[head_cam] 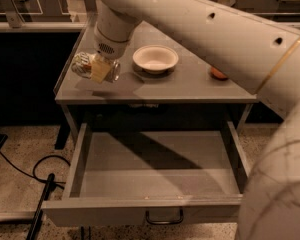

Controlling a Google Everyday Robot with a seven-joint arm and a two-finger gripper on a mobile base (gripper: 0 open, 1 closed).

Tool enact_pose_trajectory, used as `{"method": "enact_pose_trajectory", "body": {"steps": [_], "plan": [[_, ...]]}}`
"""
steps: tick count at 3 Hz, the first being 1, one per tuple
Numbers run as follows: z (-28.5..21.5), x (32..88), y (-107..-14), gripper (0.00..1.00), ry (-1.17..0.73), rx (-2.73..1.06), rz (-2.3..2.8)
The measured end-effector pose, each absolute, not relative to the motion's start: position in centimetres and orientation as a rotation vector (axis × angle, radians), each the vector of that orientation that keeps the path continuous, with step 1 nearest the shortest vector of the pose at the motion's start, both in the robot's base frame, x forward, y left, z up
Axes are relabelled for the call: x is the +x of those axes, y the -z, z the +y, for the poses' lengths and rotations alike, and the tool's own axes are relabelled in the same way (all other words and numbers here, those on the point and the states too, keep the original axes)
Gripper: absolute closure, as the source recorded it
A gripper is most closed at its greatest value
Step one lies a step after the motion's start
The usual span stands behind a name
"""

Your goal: Pick 7up can from top drawer and place on counter

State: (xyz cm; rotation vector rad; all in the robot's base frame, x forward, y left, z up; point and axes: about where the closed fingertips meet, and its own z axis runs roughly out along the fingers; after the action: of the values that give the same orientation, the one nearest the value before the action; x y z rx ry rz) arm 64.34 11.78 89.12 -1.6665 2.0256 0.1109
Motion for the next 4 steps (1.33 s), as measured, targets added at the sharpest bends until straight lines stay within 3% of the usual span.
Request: {"method": "enact_pose_trajectory", "body": {"steps": [4], "plan": [[16.3, 69.2, -85.2, 1.00, -0.131, -1.793, 2.033]]}}
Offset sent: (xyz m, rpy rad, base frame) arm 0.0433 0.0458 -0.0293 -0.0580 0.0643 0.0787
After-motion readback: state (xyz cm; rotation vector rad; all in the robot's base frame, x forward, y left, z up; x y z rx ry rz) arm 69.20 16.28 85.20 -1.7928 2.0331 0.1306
